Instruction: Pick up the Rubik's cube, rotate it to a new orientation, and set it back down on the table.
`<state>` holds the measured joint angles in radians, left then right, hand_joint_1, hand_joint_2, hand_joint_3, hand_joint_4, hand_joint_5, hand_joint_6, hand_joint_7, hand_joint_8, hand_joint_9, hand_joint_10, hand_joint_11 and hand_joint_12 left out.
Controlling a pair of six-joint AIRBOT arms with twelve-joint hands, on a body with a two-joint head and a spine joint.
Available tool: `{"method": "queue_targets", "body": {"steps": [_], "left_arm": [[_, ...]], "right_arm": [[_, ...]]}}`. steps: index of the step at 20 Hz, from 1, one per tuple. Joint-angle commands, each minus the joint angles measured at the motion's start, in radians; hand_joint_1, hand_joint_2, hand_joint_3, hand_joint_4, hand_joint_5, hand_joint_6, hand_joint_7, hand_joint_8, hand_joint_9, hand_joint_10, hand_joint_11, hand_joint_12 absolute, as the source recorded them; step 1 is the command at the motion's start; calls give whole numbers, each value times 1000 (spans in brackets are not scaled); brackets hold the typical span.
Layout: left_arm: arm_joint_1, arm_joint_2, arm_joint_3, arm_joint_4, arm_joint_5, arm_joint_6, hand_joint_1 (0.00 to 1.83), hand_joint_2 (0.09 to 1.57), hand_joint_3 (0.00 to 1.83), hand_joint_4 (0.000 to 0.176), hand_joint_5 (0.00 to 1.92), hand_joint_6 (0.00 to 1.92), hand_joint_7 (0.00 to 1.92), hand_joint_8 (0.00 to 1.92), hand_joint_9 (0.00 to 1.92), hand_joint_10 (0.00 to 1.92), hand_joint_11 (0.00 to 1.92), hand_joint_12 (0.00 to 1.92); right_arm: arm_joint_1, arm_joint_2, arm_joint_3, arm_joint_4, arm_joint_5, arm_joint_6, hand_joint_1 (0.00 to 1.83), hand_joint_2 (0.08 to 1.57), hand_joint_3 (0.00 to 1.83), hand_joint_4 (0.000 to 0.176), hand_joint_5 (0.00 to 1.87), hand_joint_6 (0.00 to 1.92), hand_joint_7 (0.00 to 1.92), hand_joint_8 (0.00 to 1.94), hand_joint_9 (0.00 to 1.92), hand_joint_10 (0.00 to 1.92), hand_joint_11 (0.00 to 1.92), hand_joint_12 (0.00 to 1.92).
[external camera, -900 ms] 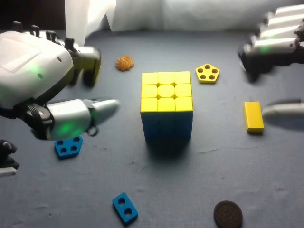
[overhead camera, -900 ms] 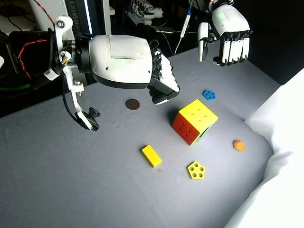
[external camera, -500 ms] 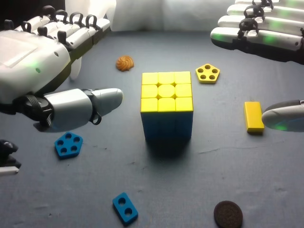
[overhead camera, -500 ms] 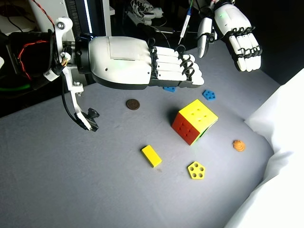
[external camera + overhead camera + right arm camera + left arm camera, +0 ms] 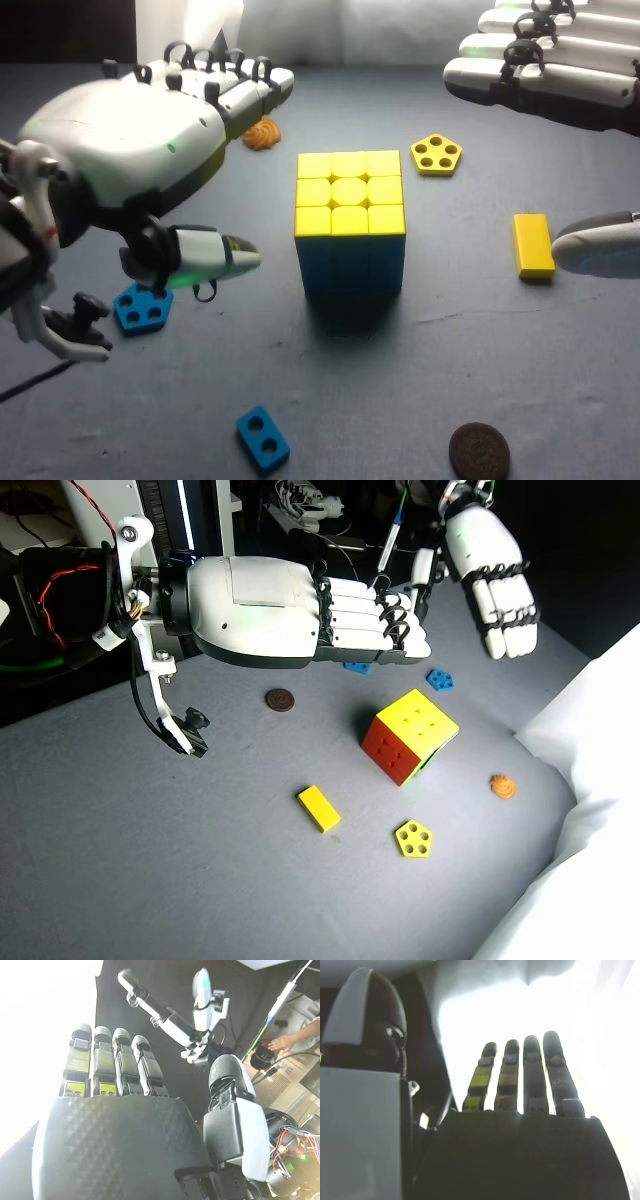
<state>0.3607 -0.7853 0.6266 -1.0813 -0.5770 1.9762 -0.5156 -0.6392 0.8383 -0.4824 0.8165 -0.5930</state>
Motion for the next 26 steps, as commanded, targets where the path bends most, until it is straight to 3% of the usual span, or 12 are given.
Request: {"method": "queue_targets", "body": {"steps": [1,5,9,14,26], "left_arm": [[-19,-2,6,8,-73,35,940,1046,0,0,0,0,0,0,17,3,0,154],[-70,-62,31,-193,-69,222,951,1019,0,0,0,0,0,0,7,1,0,140],[-99,-122,54,-295,-93,297,904,1055,6,0,0,0,0,0,0,0,0,206],[-98,-180,91,-349,-112,298,937,1043,5,0,0,0,0,0,0,0,0,4],[-67,-328,206,-366,-112,300,870,1050,3,0,0,0,0,0,0,0,20,27]], "right_arm": [[9,4,-2,46,111,-1,0,1204,22,0,1,0,19,3,1,0,0,0],[7,4,-2,46,111,-1,0,1205,19,0,4,2,1,0,0,0,0,0],[7,4,-2,46,111,-1,0,1221,24,0,0,0,3,1,0,0,0,0],[7,4,-3,46,112,-1,0,1225,22,0,0,0,4,2,0,0,0,0],[6,4,-4,46,114,-2,33,1228,9,0,20,8,21,8,0,0,0,0]]}}
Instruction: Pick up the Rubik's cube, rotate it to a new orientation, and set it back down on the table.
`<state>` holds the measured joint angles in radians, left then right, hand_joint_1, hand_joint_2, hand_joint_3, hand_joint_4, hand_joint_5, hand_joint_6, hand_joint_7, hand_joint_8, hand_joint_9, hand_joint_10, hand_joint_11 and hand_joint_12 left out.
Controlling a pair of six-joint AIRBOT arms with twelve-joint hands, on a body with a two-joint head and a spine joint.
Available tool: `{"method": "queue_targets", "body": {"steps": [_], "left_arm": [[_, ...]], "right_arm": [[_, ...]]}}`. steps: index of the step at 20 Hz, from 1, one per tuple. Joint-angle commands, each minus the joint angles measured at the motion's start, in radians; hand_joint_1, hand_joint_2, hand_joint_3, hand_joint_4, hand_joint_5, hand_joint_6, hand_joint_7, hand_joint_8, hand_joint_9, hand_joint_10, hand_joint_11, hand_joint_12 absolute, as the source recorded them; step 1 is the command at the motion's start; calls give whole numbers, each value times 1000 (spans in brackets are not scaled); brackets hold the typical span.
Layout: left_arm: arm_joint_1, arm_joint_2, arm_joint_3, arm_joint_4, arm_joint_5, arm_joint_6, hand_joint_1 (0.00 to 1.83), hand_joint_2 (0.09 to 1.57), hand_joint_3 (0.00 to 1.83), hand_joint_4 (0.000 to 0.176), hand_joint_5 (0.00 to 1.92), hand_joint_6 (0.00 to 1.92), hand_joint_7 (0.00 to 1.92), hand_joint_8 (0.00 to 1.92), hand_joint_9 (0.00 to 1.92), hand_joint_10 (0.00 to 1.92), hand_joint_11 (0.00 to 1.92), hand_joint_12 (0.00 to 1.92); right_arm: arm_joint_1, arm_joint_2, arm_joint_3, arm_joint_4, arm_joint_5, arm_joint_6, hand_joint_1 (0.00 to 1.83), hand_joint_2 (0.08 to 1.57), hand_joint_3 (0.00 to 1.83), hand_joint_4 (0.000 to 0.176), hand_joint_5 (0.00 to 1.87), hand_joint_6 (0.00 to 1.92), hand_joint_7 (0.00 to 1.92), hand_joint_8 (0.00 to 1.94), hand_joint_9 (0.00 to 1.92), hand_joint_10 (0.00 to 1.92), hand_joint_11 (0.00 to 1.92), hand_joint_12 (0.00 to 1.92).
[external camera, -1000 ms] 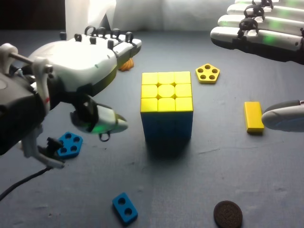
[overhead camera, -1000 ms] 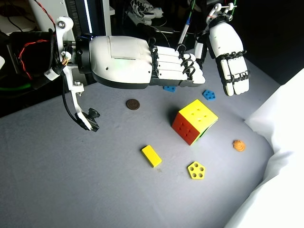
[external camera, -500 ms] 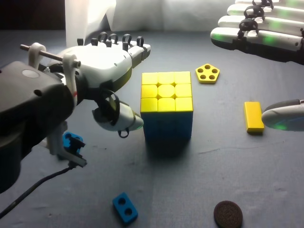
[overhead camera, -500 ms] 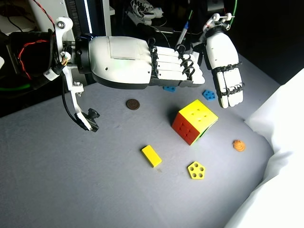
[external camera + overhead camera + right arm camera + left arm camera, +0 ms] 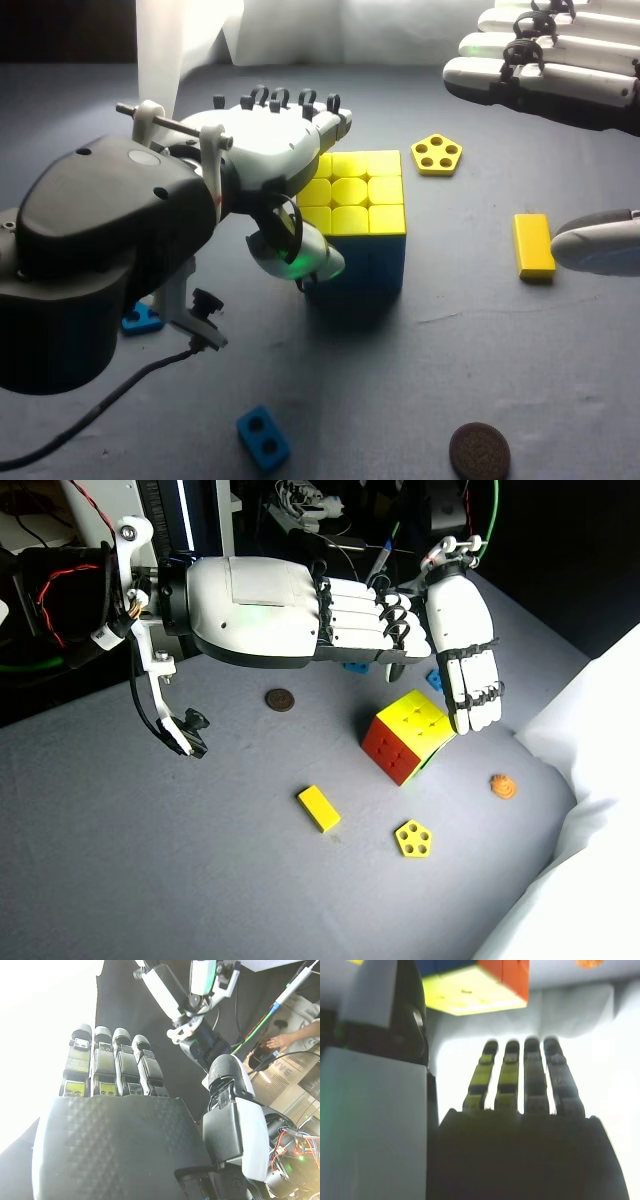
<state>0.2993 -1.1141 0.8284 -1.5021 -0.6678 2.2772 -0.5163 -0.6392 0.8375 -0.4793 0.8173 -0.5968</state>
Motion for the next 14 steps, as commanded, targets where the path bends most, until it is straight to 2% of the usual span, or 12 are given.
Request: {"method": "queue_targets", "body": {"steps": [1,7,14], "left_arm": [[-1,-5,10,54,-21,1,900,1033,0,0,0,0,0,0,0,0,15,29],[12,-30,42,55,-19,14,889,1062,9,0,0,0,0,0,0,0,0,0],[10,-73,107,62,9,22,971,1018,0,0,0,0,0,0,0,0,0,0]], "right_arm": [[7,4,-3,43,113,2,21,1229,8,0,3,1,7,1,0,0,0,0],[7,4,-4,43,113,1,37,1227,3,0,1,0,2,0,0,0,0,0],[6,4,-4,43,114,1,0,1239,7,0,0,0,0,0,0,0,0,0]]}}
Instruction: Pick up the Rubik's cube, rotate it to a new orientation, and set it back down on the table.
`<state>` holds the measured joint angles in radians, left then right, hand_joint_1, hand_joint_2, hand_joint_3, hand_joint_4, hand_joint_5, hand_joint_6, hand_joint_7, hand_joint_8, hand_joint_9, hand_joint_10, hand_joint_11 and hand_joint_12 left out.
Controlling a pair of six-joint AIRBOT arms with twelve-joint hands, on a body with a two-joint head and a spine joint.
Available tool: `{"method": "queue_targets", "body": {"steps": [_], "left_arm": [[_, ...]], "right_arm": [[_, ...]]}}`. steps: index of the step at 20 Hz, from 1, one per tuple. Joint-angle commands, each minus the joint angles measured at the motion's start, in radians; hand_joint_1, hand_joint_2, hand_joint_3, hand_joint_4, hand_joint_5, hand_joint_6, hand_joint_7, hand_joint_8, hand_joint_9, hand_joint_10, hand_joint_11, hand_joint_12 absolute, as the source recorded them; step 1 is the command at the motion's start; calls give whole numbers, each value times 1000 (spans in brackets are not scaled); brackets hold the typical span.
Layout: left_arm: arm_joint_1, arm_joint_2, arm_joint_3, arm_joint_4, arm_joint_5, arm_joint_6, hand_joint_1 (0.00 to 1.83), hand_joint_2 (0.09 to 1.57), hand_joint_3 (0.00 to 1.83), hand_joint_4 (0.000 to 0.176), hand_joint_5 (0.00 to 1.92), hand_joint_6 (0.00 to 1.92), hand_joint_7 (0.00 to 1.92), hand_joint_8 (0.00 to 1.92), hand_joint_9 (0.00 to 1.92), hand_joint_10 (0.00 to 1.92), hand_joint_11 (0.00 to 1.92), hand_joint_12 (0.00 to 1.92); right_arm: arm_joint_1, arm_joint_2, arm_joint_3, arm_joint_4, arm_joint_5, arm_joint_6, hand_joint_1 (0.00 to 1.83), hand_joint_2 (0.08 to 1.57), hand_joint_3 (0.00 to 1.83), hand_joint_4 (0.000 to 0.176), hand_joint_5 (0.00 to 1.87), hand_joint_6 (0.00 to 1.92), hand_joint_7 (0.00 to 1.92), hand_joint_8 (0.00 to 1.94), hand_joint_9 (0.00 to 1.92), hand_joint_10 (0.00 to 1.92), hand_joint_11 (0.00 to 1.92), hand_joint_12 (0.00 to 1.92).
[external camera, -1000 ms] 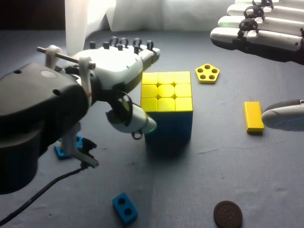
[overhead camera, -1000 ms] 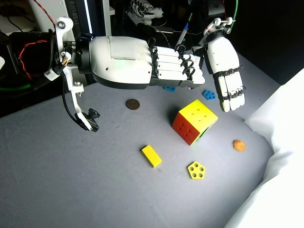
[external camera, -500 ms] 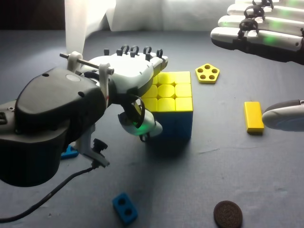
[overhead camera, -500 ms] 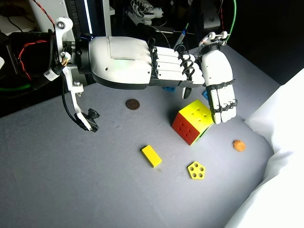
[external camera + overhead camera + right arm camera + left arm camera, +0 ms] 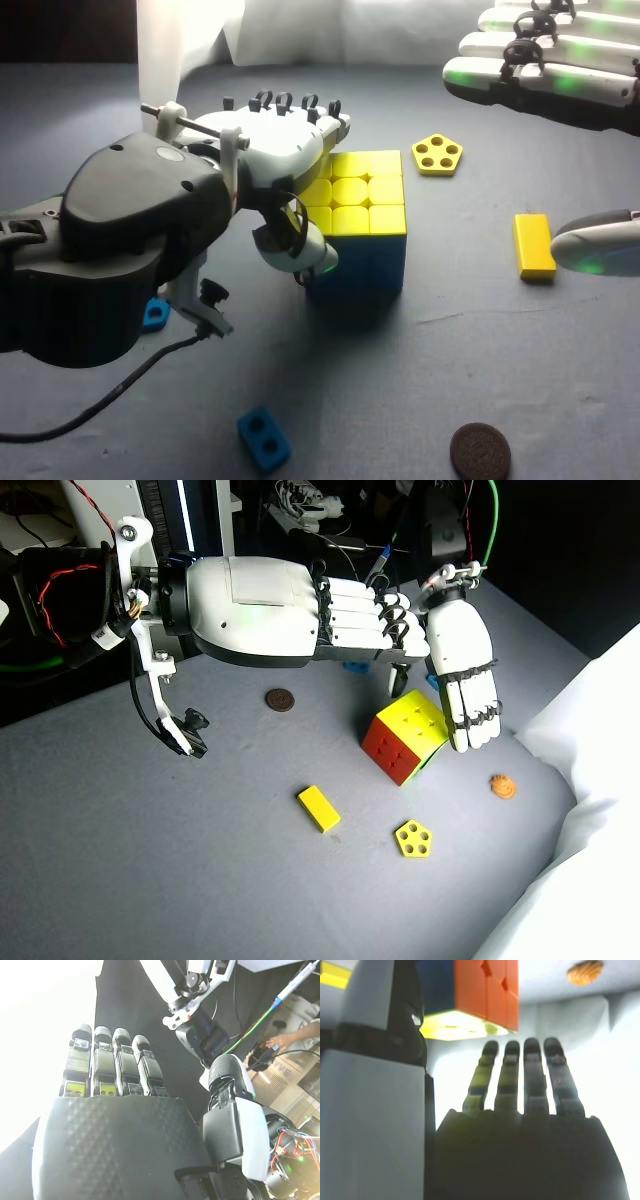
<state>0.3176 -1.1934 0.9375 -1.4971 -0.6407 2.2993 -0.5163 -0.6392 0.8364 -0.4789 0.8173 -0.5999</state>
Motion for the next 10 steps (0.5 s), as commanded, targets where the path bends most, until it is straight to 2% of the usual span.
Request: {"method": "queue_targets", "body": {"steps": [1,6,10], "left_arm": [[-8,-2,5,57,-17,0,964,1026,0,0,0,0,0,0,0,0,0,0],[-5,-38,38,56,-12,0,947,1044,3,0,0,0,0,0,0,0,0,0],[-1,-48,55,31,-12,18,999,985,0,0,0,0,0,0,0,0,0,0]], "right_arm": [[6,4,-3,42,115,4,0,1237,6,0,0,0,0,0,0,0,0,0],[3,4,-3,43,116,-7,0,1236,5,0,0,0,0,0,0,0,0,0],[2,4,-3,60,115,-7,0,1239,6,0,0,0,0,0,0,0,0,0]]}}
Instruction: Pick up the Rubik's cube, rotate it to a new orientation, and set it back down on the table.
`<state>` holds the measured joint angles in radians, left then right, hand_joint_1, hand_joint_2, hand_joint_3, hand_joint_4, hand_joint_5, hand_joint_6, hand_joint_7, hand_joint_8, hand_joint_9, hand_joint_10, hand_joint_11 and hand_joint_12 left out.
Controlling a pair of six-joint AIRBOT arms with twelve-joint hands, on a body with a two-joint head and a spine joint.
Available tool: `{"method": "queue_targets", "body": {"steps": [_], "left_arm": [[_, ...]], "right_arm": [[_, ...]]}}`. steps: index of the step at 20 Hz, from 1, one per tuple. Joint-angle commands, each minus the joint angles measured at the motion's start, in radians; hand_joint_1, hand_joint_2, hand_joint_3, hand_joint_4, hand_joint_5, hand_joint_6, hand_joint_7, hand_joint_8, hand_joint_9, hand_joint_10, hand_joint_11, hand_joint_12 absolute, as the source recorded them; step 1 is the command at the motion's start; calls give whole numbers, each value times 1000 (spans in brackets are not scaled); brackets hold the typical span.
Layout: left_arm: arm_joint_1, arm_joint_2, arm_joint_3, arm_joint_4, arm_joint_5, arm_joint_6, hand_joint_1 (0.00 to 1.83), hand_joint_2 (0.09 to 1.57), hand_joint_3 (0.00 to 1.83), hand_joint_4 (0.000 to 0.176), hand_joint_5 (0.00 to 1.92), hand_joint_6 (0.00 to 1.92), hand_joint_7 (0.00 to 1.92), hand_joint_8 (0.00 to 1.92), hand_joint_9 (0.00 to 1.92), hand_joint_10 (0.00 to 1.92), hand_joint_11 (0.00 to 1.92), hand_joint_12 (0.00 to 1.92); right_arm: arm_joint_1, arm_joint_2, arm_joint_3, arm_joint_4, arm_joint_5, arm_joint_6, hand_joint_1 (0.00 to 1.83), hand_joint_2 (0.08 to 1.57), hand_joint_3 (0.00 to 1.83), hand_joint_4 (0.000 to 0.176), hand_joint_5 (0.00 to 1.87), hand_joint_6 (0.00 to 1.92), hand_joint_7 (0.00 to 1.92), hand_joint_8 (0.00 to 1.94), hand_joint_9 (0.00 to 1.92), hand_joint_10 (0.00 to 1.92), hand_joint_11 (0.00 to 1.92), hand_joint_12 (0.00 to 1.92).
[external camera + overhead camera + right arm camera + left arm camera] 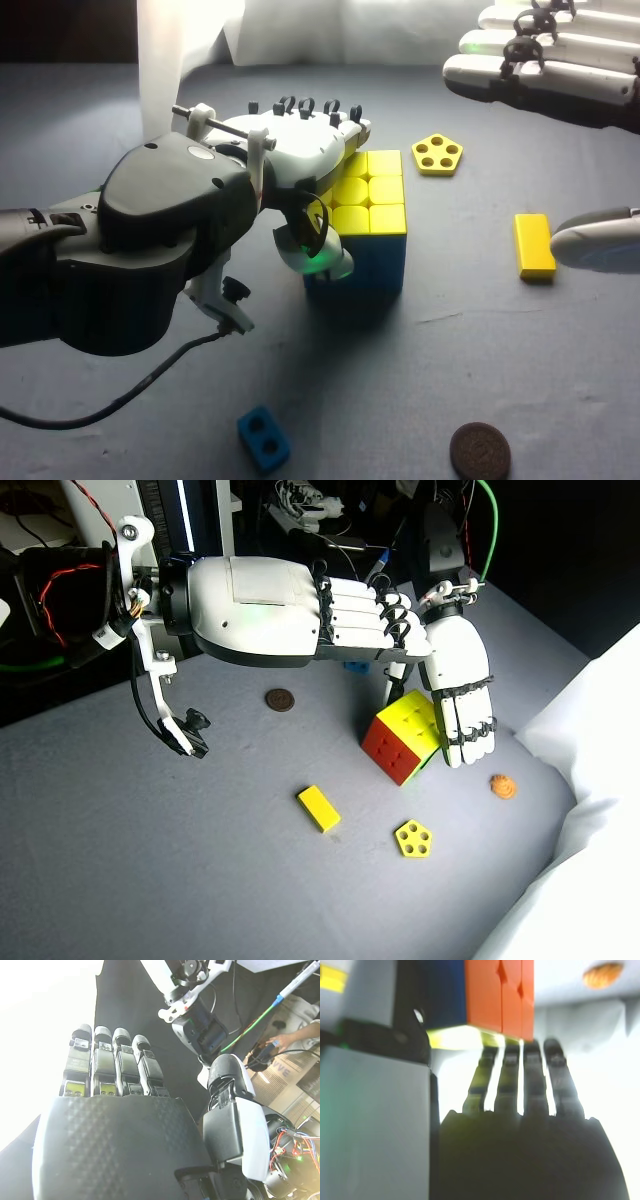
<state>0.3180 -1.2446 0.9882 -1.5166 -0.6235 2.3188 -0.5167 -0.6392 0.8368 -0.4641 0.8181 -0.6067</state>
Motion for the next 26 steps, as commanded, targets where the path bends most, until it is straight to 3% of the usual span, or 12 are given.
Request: {"method": "queue_targets", "body": {"steps": [1,14,26], "left_arm": [[-3,4,6,35,-29,19,1013,977,0,0,0,0,0,0,0,0,0,0],[4,3,39,7,-30,35,990,994,2,0,0,0,0,0,0,0,0,0],[-5,-11,40,34,-16,35,994,968,0,0,0,0,0,0,0,0,0,0]], "right_arm": [[2,4,-3,46,115,0,0,1238,6,0,0,0,0,0,0,0,0,0],[0,4,-3,46,122,-4,0,1242,4,0,0,0,0,0,0,0,0,0],[-2,4,-3,46,127,-6,0,1233,0,0,0,0,1,0,0,0,0,0]]}}
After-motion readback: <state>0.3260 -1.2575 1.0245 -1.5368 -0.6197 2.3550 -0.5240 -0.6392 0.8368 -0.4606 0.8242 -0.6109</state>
